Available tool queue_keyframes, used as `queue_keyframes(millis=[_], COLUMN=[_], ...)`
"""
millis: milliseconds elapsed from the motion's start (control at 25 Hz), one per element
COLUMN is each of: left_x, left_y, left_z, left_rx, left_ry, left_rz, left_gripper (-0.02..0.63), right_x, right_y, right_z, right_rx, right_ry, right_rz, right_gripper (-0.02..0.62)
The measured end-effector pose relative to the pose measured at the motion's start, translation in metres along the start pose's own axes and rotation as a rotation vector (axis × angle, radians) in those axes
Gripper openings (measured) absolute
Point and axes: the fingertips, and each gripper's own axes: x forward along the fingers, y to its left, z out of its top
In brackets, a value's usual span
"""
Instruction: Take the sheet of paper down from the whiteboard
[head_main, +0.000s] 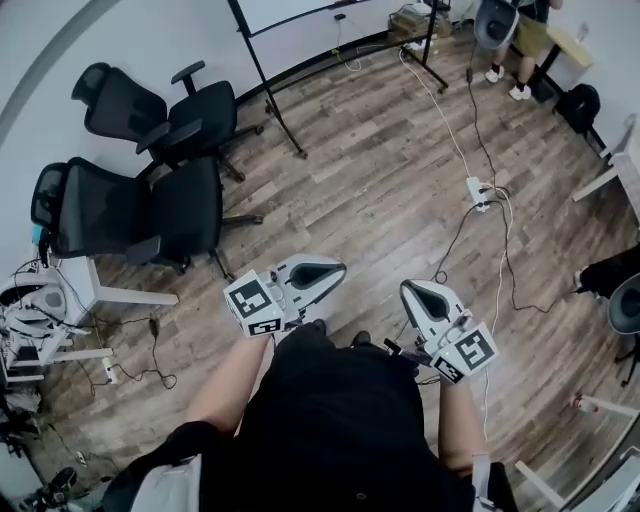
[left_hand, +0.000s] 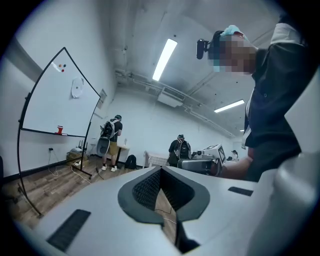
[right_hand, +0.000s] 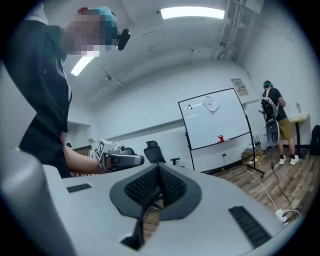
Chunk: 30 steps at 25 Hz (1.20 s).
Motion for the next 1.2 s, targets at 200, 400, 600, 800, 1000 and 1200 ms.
queue_keyframes(millis=[200, 400, 600, 800, 1000, 1200], left_x=[0.004, 0.007, 0.041, 0.082, 0.109, 0.126], left_y=[0.011, 0.050, 0.106, 0.182, 0.250, 0.312], left_z=[-0.010, 0.001, 0.019, 0.043, 0.076, 0.089], left_rx=[-0.021, -0.036, -0.019, -0.024, 0.025, 0.014], left_ry=[0.016, -0.002, -0.027, -0.043, -0.049, -0.049], left_rz=[0.054, 0.086, 0.047, 0.003, -0.042, -0.061], left_gripper=[0.009, 0.009, 0.009, 0.009, 0.009, 0.009], right_x=[-0.001, 0.025, 0.062, 0.110, 0.168, 0.216], right_y=[-0.018, -0.054, -0.110, -0.174, -0.228, -0.269], right_z=[-0.007, -0.005, 0.005, 0.043, 0.076, 0.097], right_rx=[-0.027, -0.038, -0.066, -0.011, -0.034, -0.037], right_ry=[0.010, 0.025, 0.061, 0.044, 0.041, 0.030], right_rz=[0.016, -0.021, -0.057, -0.072, -0.102, -0.103], right_gripper=[0.021, 0.021, 0.021, 0.021, 0.021, 0.021])
